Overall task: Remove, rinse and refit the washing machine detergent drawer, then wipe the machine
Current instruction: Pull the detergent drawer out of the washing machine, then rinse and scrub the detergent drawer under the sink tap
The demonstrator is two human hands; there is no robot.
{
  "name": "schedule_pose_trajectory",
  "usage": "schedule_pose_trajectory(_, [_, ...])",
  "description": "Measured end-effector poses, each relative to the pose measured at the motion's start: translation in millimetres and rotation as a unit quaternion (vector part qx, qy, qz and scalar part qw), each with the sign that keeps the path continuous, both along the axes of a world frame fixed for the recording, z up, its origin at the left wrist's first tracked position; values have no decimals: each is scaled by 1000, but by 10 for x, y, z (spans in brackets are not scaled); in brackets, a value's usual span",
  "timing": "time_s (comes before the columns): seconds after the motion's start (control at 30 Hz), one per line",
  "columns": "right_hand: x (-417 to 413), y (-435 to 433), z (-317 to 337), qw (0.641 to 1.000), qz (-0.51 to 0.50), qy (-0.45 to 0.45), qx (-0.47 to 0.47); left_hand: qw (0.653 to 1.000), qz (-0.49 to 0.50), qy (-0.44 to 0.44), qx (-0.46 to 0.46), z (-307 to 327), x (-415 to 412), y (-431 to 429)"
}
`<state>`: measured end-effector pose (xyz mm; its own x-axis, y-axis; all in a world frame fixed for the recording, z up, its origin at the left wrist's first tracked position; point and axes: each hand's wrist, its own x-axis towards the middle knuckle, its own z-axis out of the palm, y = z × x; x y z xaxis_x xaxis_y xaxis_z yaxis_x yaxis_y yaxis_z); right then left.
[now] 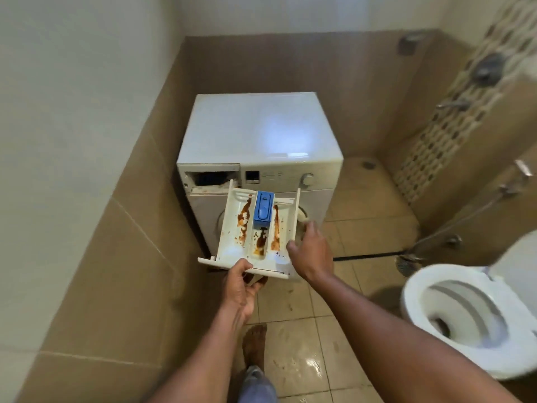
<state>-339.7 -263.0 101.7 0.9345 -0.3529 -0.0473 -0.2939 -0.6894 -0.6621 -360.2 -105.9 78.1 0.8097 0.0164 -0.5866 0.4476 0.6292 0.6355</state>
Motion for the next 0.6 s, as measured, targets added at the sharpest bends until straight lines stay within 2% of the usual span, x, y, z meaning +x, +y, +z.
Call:
schedule_pose_trajectory(0.1, [-602,-463,131,993,-3,78,92,998,-58,-26,-11,226,-415,-369])
schedule_pose_trajectory(0.27, [-1513,-1168,325,979,-92,88,157,981,-189,-43,7,515,-944,-1082])
schedule_pose_trajectory(0.43, [-2353,-1773,501,960,-206,88,170,943,-329,-41,0,572,-1323,-1710])
schedule_pose_trajectory(0.6, [-3230,-2016,611,917,-349,69,183,883,-469,-29,-14,641,-1799,-2269])
